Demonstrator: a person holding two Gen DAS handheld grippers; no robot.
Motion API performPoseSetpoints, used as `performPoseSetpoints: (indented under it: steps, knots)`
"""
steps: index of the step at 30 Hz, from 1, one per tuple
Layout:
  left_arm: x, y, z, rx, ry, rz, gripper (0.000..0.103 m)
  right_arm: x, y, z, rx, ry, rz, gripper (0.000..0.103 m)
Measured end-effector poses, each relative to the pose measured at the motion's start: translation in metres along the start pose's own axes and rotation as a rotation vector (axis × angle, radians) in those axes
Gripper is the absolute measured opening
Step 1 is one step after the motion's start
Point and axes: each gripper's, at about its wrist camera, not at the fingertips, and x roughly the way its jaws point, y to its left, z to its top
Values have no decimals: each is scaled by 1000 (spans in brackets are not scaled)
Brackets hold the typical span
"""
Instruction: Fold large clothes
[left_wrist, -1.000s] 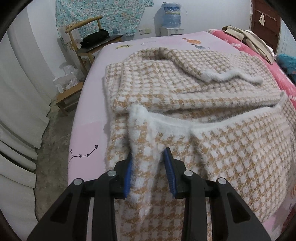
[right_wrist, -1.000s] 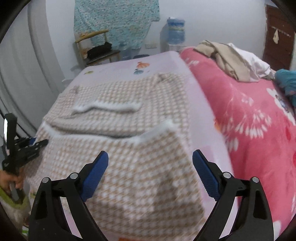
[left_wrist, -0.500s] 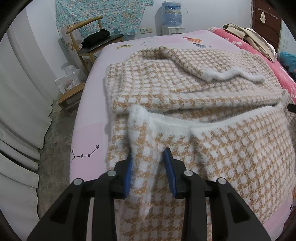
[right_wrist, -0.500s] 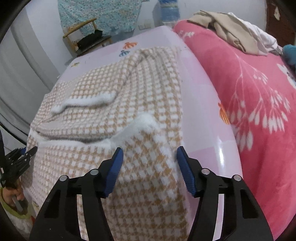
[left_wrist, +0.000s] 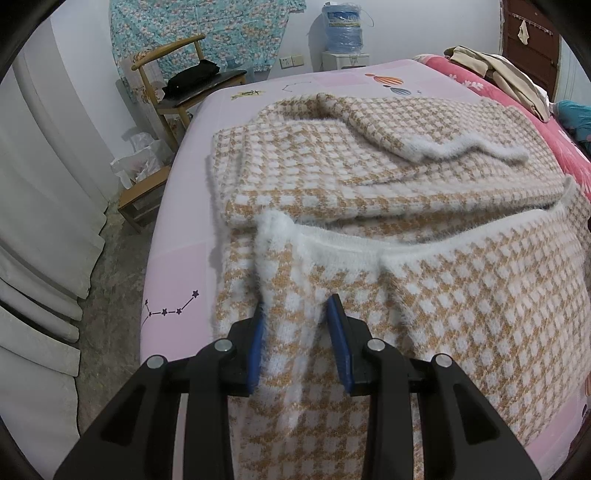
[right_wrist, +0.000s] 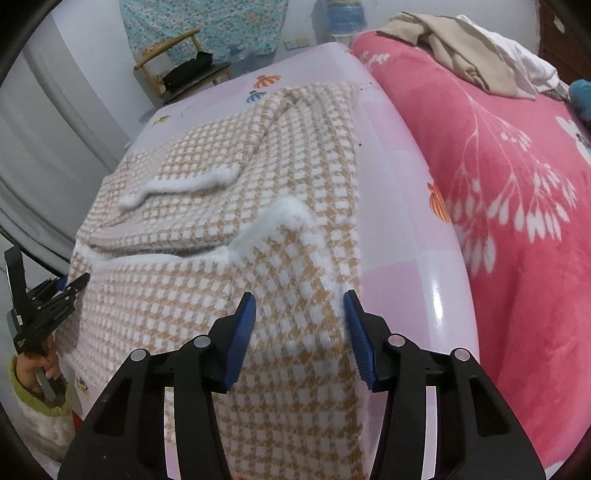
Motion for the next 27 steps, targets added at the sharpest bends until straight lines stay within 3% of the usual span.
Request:
performPoseSetpoints:
  steps: [17, 27]
  knots:
    - [-1, 1, -2, -4, -2, -7, 32, -7, 23, -1, -69, -25, 18, 46]
    - [1, 1, 3, 5, 3, 0, 33, 15, 5, 15, 4, -12, 125, 44]
